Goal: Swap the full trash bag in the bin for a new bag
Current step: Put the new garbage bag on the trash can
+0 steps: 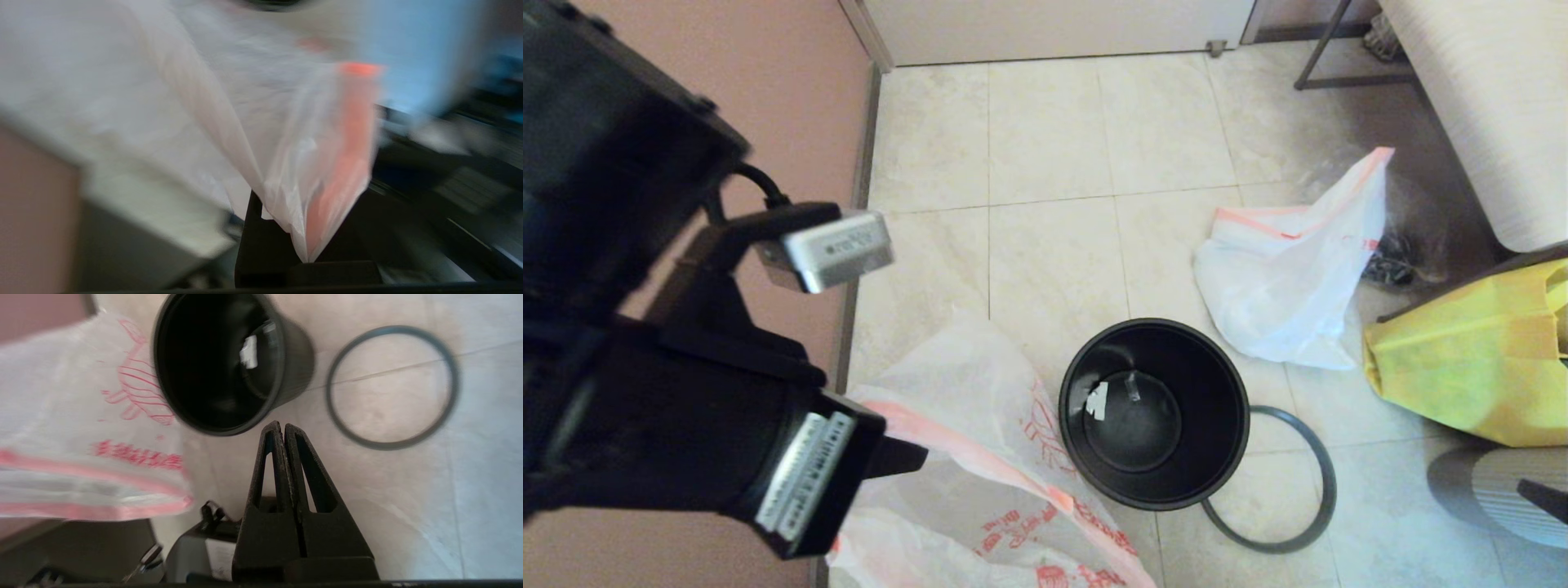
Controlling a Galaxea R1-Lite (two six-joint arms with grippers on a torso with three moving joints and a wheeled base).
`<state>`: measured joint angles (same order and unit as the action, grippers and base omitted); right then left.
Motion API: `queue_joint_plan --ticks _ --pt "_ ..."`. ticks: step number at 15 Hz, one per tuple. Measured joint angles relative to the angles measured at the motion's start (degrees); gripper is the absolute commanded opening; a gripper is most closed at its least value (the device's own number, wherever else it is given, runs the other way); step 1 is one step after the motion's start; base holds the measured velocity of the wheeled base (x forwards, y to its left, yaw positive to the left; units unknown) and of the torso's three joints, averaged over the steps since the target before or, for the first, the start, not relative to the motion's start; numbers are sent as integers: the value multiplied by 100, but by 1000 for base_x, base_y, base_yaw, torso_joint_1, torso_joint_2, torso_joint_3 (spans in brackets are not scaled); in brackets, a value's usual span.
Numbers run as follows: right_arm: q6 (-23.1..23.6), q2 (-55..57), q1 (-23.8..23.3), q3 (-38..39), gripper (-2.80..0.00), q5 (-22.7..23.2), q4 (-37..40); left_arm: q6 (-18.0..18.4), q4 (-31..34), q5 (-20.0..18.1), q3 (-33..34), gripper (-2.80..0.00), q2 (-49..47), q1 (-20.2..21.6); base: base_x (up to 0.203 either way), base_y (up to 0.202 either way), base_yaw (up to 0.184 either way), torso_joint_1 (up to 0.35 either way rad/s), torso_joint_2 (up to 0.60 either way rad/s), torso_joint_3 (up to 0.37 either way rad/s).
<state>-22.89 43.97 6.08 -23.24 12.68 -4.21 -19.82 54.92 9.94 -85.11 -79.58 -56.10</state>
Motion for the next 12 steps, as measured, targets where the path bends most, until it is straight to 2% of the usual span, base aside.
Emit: queue_joint_plan --ticks 2,3,8,12 --pt "-1 199 169 -262 -280 -22 2 4 256 -763 -597 -280 132 -20 0 0 0 0 0 0" --pt "0 304 229 -413 -280 -25 26 21 277 -943 -816 -280 137 -27 0 0 0 0 0 0" --pt "188 852 702 -1000 -280 -111 316 131 313 -1113 -1829 -280 -252 -108 0 0 0 0 0 0" --pt "272 1257 985 -1134 -280 -268 225 272 288 -1095 -2274 -280 -712 -105 0 0 0 0 0 0"
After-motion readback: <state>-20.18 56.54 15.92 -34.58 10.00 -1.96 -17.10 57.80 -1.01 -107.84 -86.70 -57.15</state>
